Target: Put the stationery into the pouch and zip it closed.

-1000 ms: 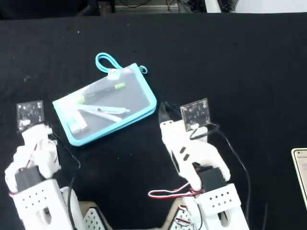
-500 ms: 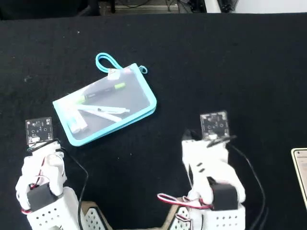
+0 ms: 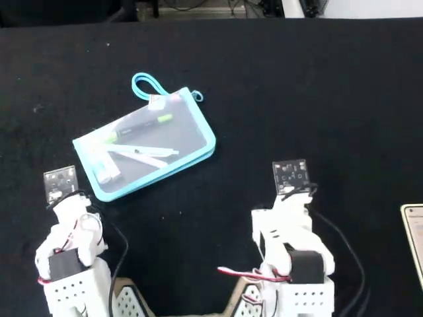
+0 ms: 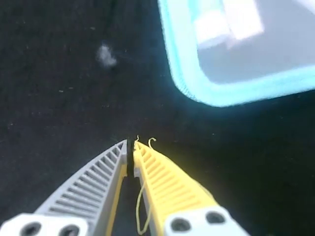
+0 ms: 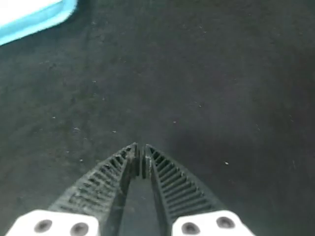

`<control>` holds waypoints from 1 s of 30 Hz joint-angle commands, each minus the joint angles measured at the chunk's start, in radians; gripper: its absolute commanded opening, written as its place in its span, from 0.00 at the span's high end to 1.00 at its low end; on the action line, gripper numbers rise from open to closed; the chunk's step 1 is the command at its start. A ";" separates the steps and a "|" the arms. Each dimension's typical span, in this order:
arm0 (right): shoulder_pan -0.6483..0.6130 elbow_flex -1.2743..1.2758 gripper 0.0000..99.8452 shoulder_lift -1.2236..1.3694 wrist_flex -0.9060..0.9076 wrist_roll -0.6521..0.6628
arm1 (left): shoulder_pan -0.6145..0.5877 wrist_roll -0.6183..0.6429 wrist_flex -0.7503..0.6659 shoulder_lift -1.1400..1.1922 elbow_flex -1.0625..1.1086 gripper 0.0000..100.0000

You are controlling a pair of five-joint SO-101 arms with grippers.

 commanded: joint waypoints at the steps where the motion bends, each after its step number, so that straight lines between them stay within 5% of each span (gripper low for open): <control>1: 0.043 0.027 0.99 -0.096 -0.057 0.006 | 0.015 0.014 -0.017 -0.006 0.030 0.97; 6: 0.049 0.145 0.99 -0.096 -0.158 0.000 | 0.016 0.015 -0.017 -0.006 0.030 0.97; 22: 0.049 0.142 0.99 -0.096 -0.071 0.008 | 0.027 0.015 -0.015 -0.008 0.030 0.97; 30: 0.044 0.142 0.99 -0.097 -0.069 0.008 | 0.220 0.015 -0.015 -0.009 0.030 0.97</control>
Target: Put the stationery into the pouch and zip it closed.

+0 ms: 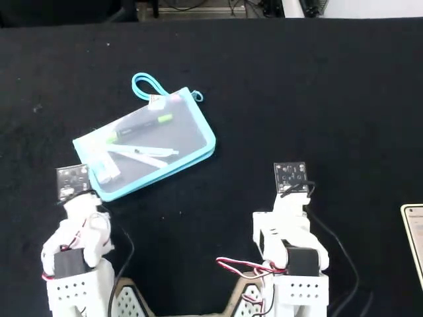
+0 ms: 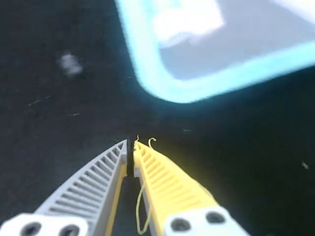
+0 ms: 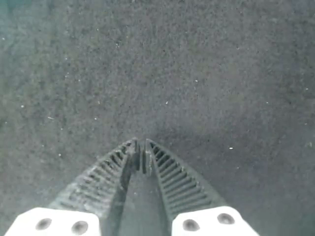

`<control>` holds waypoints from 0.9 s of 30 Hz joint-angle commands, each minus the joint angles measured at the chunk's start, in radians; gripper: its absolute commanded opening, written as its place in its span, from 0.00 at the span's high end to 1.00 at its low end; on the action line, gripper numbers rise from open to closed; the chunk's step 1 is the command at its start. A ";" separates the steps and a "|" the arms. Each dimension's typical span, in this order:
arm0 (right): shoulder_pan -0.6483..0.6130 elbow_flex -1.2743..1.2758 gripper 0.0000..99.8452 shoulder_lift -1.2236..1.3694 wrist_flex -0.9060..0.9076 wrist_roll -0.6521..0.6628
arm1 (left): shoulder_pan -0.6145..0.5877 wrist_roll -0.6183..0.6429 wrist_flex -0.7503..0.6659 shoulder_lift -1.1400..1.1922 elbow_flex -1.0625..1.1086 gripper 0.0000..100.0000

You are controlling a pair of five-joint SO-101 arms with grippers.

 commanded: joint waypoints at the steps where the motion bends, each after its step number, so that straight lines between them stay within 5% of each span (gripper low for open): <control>1: 0.005 -0.001 0.99 -0.097 0.009 0.008 | 0.087 0.005 -0.012 -0.009 0.024 0.97; 27: 0.005 -0.001 0.99 -0.097 0.009 0.008 | 0.105 0.006 -0.014 -0.006 0.024 0.97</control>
